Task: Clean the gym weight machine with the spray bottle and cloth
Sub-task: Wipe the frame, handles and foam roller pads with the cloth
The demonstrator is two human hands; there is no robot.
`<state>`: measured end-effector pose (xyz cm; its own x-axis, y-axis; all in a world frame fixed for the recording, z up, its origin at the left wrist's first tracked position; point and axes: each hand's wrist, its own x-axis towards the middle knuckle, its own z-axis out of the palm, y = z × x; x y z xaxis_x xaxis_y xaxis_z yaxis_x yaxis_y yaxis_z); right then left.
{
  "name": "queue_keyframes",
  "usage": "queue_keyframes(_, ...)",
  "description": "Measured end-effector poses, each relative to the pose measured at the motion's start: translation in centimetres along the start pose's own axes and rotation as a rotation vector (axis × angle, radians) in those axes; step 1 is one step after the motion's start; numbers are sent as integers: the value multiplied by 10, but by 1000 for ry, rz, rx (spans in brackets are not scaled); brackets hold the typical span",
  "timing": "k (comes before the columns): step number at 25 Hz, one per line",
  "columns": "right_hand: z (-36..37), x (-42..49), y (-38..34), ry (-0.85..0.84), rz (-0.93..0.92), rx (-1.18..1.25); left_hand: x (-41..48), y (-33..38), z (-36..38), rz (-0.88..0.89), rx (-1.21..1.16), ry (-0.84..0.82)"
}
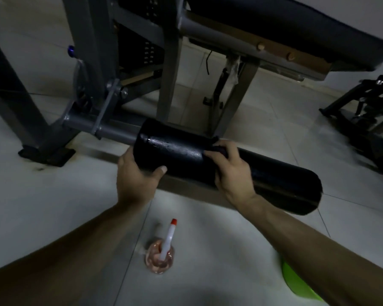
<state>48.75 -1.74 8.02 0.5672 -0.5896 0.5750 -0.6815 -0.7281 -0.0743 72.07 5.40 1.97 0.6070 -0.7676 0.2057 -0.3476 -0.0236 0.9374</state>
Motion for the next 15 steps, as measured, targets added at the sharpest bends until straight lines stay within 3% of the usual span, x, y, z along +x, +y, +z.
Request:
queue_keyframes(8,69,100,-117,-147,-273,42,1,13,2,-11,34,67)
queue_keyframes(15,20,26,-25,-111,-267,-40,7,18,4,-62,38,58)
